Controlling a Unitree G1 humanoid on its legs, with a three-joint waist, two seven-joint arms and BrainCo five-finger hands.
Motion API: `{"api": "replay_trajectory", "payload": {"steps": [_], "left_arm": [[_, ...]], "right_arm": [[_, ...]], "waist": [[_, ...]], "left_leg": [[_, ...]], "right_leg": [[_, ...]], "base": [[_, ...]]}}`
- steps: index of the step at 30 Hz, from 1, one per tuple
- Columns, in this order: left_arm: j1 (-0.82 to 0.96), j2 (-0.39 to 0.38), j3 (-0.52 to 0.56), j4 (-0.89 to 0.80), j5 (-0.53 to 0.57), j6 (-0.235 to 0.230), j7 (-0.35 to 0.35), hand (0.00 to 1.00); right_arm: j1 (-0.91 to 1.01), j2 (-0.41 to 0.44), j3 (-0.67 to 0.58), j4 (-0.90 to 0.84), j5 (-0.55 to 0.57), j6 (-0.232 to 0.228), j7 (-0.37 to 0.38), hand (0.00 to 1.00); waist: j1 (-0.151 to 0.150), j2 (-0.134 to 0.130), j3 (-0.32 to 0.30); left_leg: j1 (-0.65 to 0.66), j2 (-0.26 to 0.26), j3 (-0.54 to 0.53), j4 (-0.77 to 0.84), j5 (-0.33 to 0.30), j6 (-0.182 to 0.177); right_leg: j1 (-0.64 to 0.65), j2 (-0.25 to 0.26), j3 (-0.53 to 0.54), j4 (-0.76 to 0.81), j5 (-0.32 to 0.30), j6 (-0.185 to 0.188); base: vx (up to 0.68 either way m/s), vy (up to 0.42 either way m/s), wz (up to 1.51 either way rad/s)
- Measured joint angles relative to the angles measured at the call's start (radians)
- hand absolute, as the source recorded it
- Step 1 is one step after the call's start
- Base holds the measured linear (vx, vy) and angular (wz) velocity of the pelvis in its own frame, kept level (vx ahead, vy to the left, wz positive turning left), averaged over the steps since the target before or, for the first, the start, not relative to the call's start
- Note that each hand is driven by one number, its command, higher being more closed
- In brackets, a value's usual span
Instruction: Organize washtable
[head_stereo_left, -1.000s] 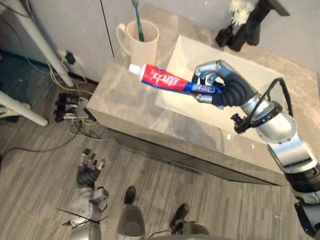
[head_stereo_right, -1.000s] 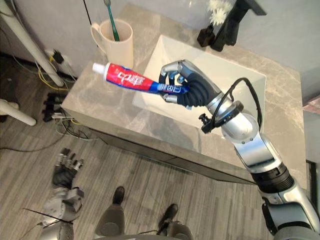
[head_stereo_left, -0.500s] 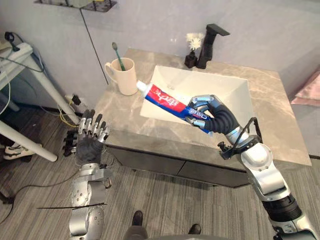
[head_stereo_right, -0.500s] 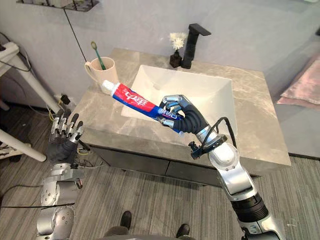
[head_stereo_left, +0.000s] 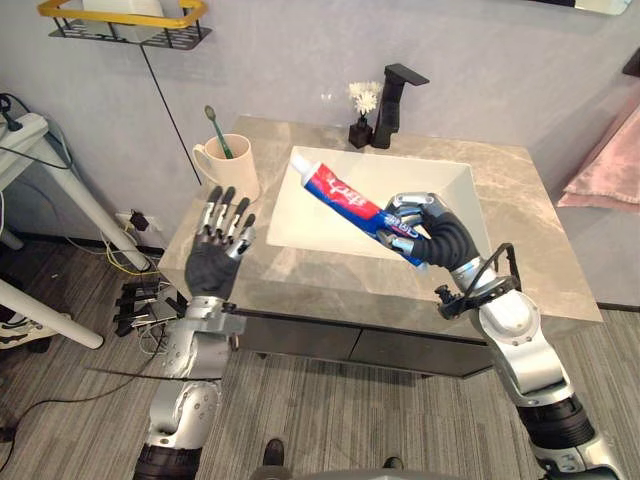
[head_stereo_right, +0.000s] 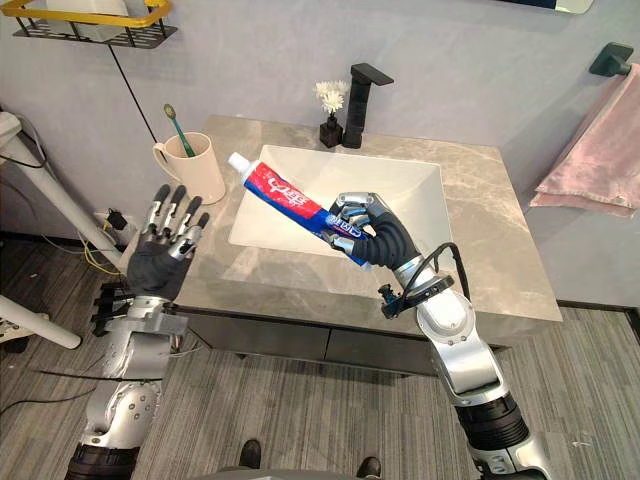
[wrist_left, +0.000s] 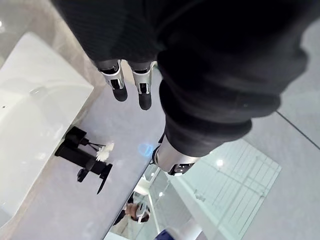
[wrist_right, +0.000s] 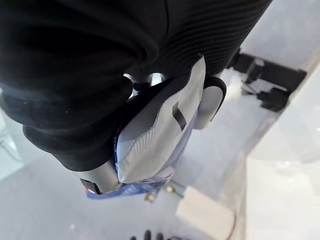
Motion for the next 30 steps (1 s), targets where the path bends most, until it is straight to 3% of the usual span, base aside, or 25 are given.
{"api": "replay_trajectory", "payload": {"steps": [4,12,20,30], "left_arm": [[-0.015,0.002,-0.049,0.033,0.000,0.019,0.000,0.00],[-0.071,0.002,-0.136,0.047,-0.011,0.044,-0.001,0.00],[-0.115,0.011,-0.182,0.047,-0.048,0.049,0.000,0.00],[-0.112,0.045,-0.205,-0.006,-0.107,0.050,-0.003,0.00]], "right_arm": [[0.003,0.036,0.014,0.001,-0.017,0.002,-0.013,1.00],[0.018,0.070,0.049,0.014,-0.052,0.005,-0.021,1.00],[0.021,0.083,0.084,0.039,-0.061,0.034,-0.033,1.00],[0.102,0.117,0.079,0.047,-0.155,0.034,-0.042,1.00]], "waist": [[-0.020,0.001,-0.001],[-0.023,0.018,-0.016],[-0.023,0.017,-0.017],[-0.028,0.018,-0.017]], "left_leg": [[0.013,0.000,0.000,-0.001,0.000,0.000],[0.011,0.000,-0.010,-0.020,0.014,0.000],[0.000,-0.002,-0.031,-0.020,0.015,0.000],[0.004,-0.004,-0.048,-0.020,0.018,0.001]], "right_leg": [[0.012,0.000,0.000,-0.001,0.000,0.000],[0.012,0.002,-0.012,-0.008,0.000,0.000],[0.016,0.002,-0.030,-0.011,0.000,0.000],[0.032,0.001,-0.047,-0.014,0.000,0.000]], "base": [[0.00,0.000,0.00],[0.00,-0.004,0.03],[0.02,-0.005,0.07],[0.00,-0.003,0.05]]}}
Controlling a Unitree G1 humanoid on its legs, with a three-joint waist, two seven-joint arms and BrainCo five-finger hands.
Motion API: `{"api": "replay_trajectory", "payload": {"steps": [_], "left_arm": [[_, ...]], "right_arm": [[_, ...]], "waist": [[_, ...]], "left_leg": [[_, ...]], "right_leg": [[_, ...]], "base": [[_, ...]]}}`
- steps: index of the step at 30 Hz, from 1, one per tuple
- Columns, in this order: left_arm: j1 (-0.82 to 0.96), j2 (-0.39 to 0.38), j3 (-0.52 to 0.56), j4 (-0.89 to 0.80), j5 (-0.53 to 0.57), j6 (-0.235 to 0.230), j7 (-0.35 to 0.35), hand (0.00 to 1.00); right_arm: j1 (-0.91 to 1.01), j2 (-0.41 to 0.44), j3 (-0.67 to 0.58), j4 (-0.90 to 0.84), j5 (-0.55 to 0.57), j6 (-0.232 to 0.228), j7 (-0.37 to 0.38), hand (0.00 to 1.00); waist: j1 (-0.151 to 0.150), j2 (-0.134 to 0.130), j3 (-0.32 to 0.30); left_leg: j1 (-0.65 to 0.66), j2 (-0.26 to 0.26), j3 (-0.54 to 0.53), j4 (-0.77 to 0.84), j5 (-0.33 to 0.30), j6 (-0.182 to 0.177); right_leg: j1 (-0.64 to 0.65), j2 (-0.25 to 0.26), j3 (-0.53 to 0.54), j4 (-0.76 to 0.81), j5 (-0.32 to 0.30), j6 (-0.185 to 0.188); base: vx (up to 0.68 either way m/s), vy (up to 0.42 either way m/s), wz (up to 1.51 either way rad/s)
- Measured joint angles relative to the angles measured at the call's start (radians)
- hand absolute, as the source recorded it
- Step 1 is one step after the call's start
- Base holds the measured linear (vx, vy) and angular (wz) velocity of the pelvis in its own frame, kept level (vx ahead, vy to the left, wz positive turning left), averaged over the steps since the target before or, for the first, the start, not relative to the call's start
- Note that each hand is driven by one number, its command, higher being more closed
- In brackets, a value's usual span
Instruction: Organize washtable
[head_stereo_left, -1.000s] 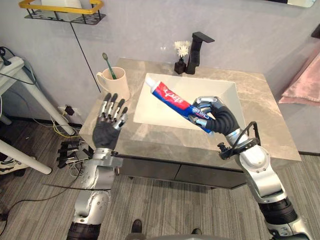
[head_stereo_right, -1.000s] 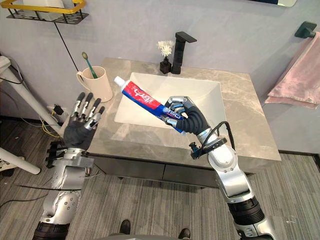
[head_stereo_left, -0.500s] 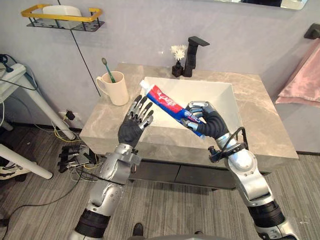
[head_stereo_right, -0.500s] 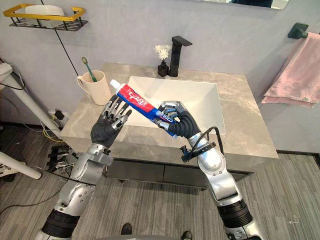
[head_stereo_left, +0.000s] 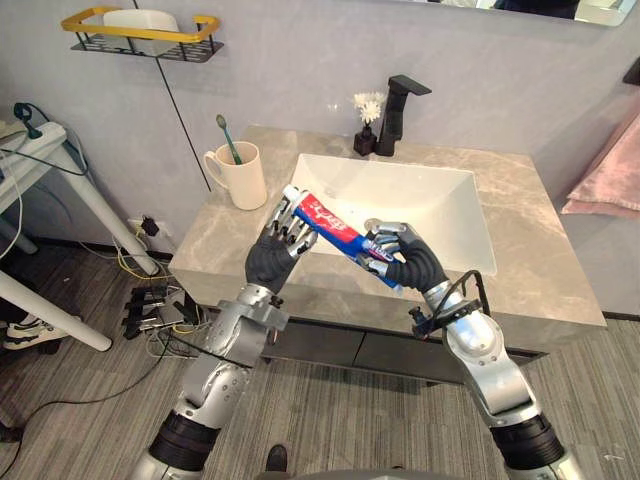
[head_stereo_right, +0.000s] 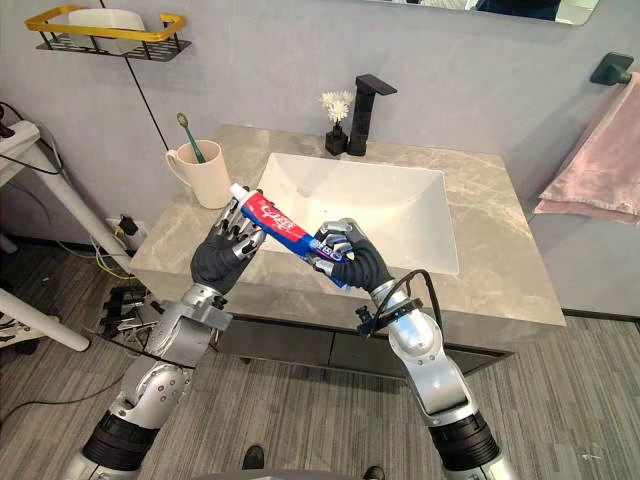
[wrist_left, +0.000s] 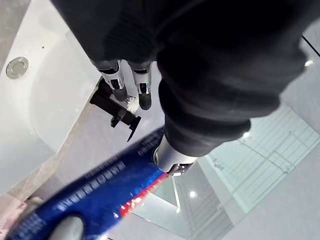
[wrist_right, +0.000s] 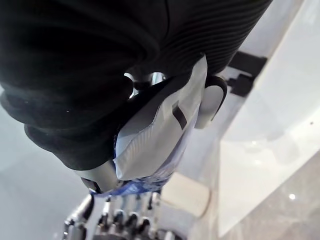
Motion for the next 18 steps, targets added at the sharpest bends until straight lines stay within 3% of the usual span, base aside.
{"api": "replay_trajectory", "payload": {"steps": [3,9,18], "left_arm": [[0.007,0.003,-0.002,-0.013,-0.019,0.000,0.000,0.00],[0.020,0.012,-0.023,-0.065,-0.050,0.009,0.000,0.00],[0.043,0.017,-0.060,-0.098,-0.128,0.012,0.000,0.00]], "right_arm": [[0.007,0.023,-0.003,0.002,-0.009,-0.004,-0.003,1.00],[0.047,0.040,-0.025,0.002,-0.034,-0.041,-0.010,1.00],[0.075,0.053,-0.040,0.002,-0.041,-0.047,-0.013,1.00]], "waist": [[-0.016,0.000,0.000],[-0.018,0.001,0.000],[-0.019,0.002,0.001]], "left_leg": [[0.000,0.000,0.001,0.001,0.001,0.000],[-0.002,0.000,0.003,0.001,0.000,0.000],[-0.007,0.000,0.003,0.003,0.000,0.000]], "right_leg": [[-0.001,0.000,0.001,0.000,0.000,0.000],[-0.002,0.001,0.001,-0.002,0.000,0.000],[-0.003,0.000,-0.002,-0.002,0.000,0.000]], "base": [[0.00,0.000,0.00],[0.00,0.000,0.00],[0.00,0.000,0.00]]}}
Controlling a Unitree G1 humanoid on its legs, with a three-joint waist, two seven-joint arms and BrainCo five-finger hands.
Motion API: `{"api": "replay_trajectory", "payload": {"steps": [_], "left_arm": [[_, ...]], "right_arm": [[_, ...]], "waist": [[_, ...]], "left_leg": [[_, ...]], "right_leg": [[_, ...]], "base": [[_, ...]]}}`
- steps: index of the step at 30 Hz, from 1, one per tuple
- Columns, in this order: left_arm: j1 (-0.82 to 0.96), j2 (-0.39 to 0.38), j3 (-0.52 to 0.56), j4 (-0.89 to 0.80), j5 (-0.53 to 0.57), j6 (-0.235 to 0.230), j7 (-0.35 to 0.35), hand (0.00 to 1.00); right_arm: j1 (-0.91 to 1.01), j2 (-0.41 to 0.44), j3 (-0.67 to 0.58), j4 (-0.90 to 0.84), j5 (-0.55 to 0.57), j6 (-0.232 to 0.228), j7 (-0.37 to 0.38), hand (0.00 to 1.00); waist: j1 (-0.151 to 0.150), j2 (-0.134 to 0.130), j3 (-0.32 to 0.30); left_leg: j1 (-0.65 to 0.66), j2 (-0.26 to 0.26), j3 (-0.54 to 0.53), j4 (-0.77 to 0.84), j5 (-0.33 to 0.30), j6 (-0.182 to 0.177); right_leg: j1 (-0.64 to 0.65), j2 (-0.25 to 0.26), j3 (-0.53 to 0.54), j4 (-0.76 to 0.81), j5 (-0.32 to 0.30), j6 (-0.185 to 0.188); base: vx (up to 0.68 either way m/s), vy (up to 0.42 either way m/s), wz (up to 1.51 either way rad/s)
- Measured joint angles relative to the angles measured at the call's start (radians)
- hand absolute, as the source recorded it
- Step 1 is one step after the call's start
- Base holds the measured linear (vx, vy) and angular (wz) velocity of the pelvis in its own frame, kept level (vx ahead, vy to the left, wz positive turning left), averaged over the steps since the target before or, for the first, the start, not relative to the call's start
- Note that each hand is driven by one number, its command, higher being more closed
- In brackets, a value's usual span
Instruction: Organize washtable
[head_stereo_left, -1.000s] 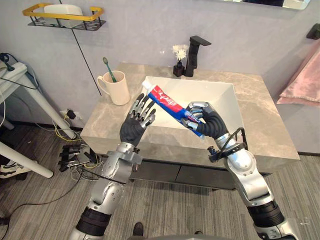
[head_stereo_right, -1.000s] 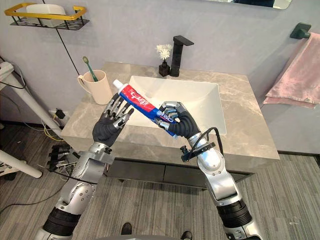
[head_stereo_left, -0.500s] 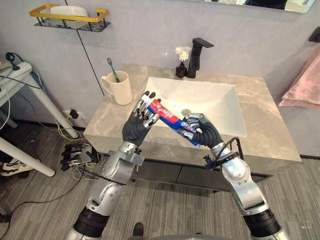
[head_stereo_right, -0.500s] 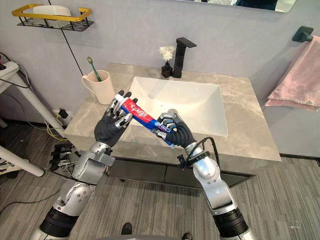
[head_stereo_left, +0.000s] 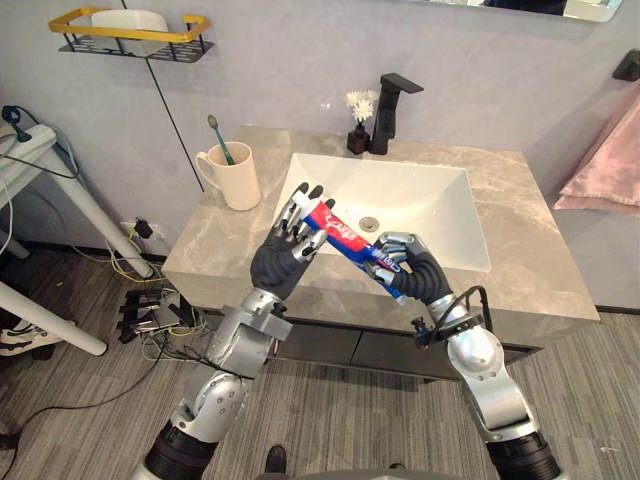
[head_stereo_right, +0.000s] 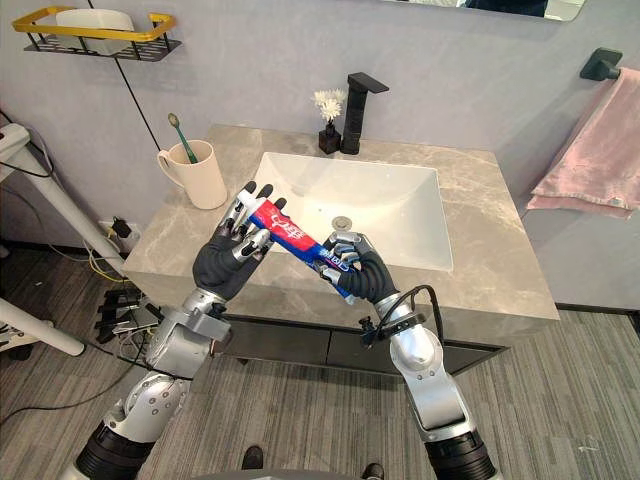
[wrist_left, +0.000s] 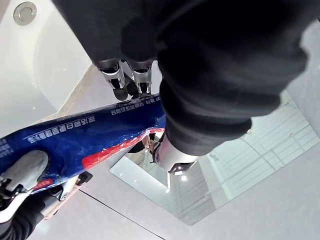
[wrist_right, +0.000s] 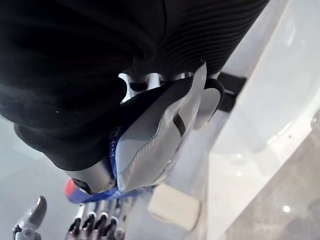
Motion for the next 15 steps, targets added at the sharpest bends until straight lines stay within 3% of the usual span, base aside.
{"api": "replay_trajectory", "payload": {"steps": [15], "left_arm": [[-0.005,-0.022,-0.023,-0.003,-0.021,-0.007,0.003,0.00]], "right_arm": [[0.021,0.019,-0.001,0.000,-0.001,0.001,-0.009,1.00]], "waist": [[-0.001,0.001,0.001]], "left_leg": [[-0.005,0.001,0.016,0.001,0.000,0.000]], "right_leg": [[-0.015,0.000,0.015,0.002,0.000,0.000]], "base": [[0.00,0.000,-0.02]]}}
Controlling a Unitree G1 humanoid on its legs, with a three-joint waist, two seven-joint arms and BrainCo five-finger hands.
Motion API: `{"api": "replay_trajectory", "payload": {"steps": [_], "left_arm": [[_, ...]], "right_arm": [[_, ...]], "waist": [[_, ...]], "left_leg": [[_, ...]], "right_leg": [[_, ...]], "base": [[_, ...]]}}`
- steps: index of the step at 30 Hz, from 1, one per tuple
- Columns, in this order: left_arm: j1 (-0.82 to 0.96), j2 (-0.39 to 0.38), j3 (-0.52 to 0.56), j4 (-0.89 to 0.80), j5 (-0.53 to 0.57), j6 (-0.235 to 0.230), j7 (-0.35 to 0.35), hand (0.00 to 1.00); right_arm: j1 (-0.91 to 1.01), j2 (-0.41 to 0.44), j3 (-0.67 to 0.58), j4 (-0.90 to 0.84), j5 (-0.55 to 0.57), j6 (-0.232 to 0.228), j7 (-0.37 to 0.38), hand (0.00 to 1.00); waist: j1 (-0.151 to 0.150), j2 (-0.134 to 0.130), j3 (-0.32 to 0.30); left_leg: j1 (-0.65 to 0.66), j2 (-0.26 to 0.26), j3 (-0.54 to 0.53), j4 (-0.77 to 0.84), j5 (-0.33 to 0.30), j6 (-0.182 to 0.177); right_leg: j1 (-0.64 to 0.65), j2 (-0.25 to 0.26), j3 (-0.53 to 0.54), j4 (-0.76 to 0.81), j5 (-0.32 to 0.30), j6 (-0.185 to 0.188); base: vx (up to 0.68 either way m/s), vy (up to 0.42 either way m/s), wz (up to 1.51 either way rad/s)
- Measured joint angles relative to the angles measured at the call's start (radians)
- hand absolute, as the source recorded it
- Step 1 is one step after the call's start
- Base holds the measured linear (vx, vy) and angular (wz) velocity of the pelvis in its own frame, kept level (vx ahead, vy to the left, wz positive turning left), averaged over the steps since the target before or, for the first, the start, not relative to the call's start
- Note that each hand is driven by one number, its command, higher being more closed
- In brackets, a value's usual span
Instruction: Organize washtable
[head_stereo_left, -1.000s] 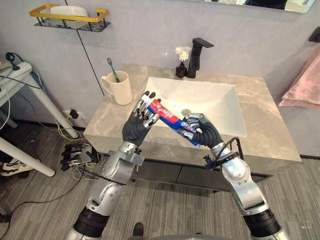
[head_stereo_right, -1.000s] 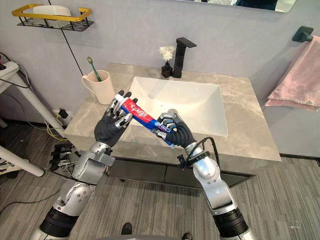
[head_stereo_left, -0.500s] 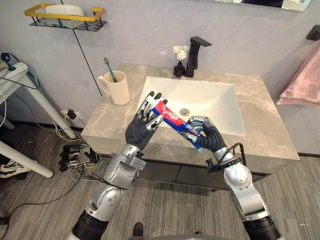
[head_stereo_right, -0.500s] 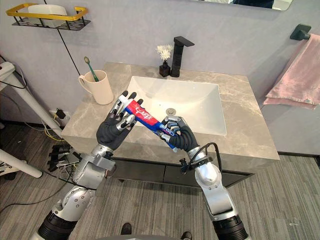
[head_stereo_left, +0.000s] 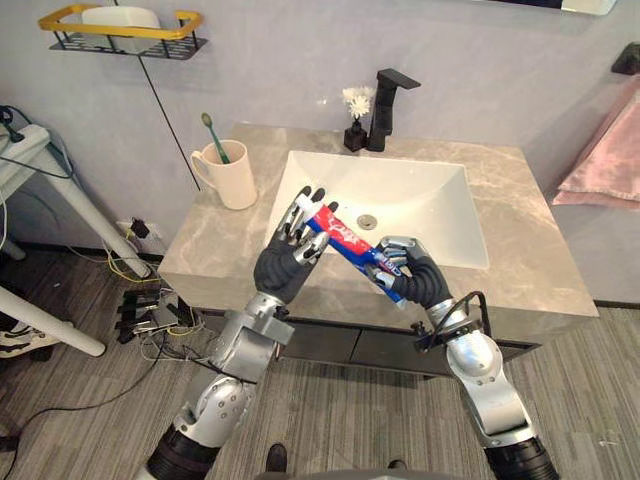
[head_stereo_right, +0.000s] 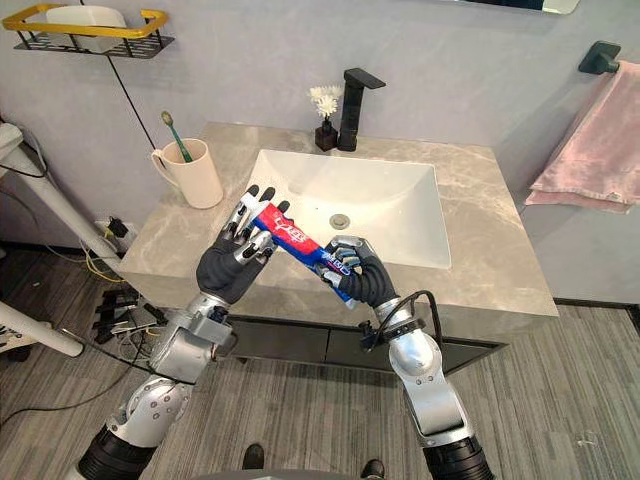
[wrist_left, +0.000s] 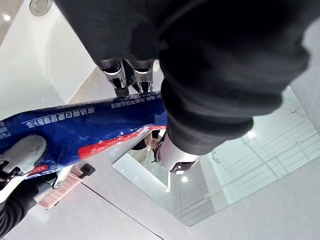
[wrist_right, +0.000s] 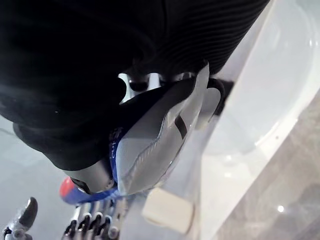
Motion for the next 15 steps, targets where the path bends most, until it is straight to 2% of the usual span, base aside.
{"api": "replay_trajectory", "payload": {"steps": [15], "left_arm": [[-0.040,-0.048,-0.025,-0.019,0.002,-0.024,0.001,0.00]], "right_arm": [[-0.034,0.002,-0.005,-0.005,-0.039,-0.001,-0.019,1.00]], "waist": [[0.000,-0.006,0.016]], "left_leg": [[0.004,0.005,0.031,0.031,-0.022,-0.001]], "right_leg": [[-0.002,0.003,0.034,0.002,0.001,0.000]], "base": [[0.00,-0.003,-0.06]]}}
